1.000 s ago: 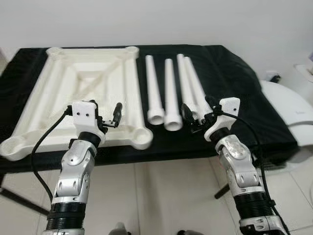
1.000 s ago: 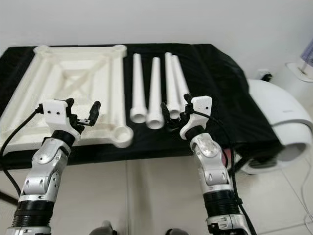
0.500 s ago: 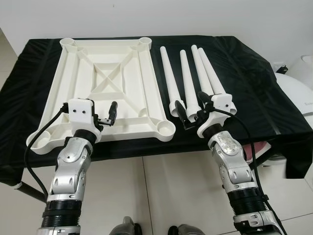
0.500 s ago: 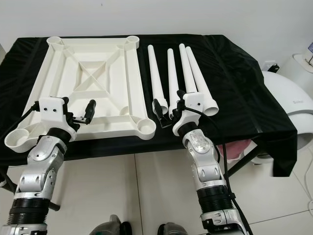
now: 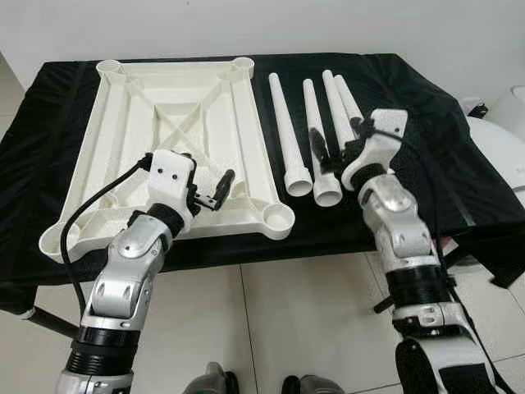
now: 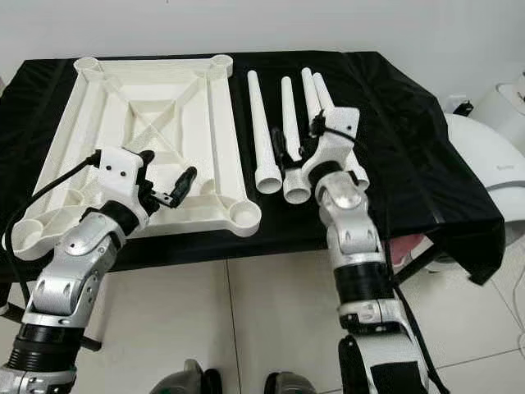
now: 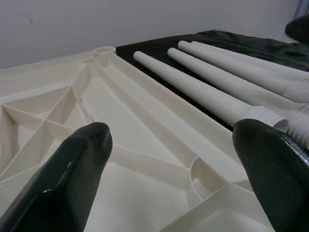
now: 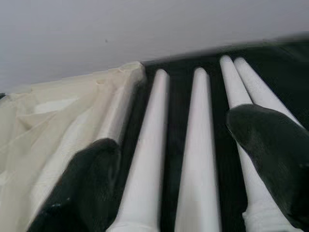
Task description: Building children table
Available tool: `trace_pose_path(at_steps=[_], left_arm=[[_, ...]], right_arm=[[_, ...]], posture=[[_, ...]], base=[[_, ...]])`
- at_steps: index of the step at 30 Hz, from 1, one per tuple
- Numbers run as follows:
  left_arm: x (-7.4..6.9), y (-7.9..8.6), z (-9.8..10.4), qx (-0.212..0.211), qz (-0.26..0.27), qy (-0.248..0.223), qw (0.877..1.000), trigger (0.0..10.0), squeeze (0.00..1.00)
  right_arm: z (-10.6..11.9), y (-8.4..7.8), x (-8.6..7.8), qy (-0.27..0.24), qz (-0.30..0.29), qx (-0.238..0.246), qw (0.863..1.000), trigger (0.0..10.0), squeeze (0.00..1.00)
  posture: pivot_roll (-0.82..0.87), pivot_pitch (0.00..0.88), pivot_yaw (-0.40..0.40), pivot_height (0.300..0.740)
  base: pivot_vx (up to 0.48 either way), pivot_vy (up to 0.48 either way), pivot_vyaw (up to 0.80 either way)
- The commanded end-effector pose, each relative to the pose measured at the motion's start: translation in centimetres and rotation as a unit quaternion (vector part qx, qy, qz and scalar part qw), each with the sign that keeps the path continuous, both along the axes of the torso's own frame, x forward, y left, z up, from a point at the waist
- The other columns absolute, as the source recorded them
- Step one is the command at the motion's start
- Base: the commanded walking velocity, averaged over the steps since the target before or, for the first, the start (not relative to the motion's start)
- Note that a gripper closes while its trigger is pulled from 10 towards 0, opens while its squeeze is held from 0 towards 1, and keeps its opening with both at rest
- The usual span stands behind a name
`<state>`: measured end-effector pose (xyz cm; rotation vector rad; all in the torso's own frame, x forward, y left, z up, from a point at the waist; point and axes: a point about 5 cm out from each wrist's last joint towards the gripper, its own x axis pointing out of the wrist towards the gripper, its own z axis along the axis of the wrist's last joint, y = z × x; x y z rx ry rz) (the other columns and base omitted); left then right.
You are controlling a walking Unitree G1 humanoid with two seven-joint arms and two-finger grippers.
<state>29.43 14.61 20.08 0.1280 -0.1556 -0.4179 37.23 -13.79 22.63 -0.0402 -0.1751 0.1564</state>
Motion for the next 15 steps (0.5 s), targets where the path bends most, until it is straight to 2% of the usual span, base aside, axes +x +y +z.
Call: trace_pose_path(at_steps=[1, 4, 7, 10, 12, 13, 15], left_arm=[[-0.4, -0.2, 0.1, -0.004, -0.025, 0.010, 1.000, 10.0, 0.00], [-0.6, -0.3, 0.3, -0.005, -0.028, 0.015, 0.999, 10.0, 0.00], [-1.5, -1.0, 0.3, 0.004, -0.050, 0.030, 0.998, 10.0, 0.00], [-1.5, -1.0, 0.3, 0.004, -0.050, 0.030, 0.998, 10.0, 0.00], [-1.8, -1.2, 0.2, 0.009, -0.059, 0.035, 0.998, 10.0, 0.00], [-2.2, -1.8, 0.4, 0.018, -0.077, 0.039, 0.996, 10.0, 0.00], [-2.2, -1.8, 0.4, 0.018, -0.077, 0.039, 0.996, 10.0, 0.00]], right_arm=[[-0.2, -0.9, 0.5, 0.028, -0.022, 0.018, 0.999, 10.0, 0.00], [0.0, -1.1, 0.9, 0.040, -0.029, 0.025, 0.998, 10.0, 0.00], [0.1, -1.5, 2.0, 0.084, -0.045, 0.022, 0.995, 10.0, 0.00], [0.1, -1.5, 2.0, 0.084, -0.045, 0.022, 0.995, 10.0, 0.00], [0.1, -1.6, 2.3, 0.092, -0.048, 0.016, 0.994, 10.0, 0.00], [0.2, -1.1, 3.0, 0.114, -0.030, 0.013, 0.993, 10.0, 0.00], [0.2, -1.1, 3.0, 0.114, -0.030, 0.013, 0.993, 10.0, 0.00]], posture=[[-0.02, 0.158, -0.020, 0.740], [-0.02, 0.158, -0.020, 0.740], [-0.02, 0.191, -0.026, 0.740], [-0.02, 0.191, -0.026, 0.740], [-0.02, 0.201, -0.029, 0.740], [-0.02, 0.225, -0.032, 0.740], [-0.02, 0.225, -0.032, 0.740]], base=[[0.000, 0.000, 0.00], [0.000, 0.000, 0.00], [0.000, 0.000, 0.00], [0.000, 0.000, 0.00], [0.000, 0.000, 0.00], [0.000, 0.000, 0.00], [0.000, 0.000, 0.00]])
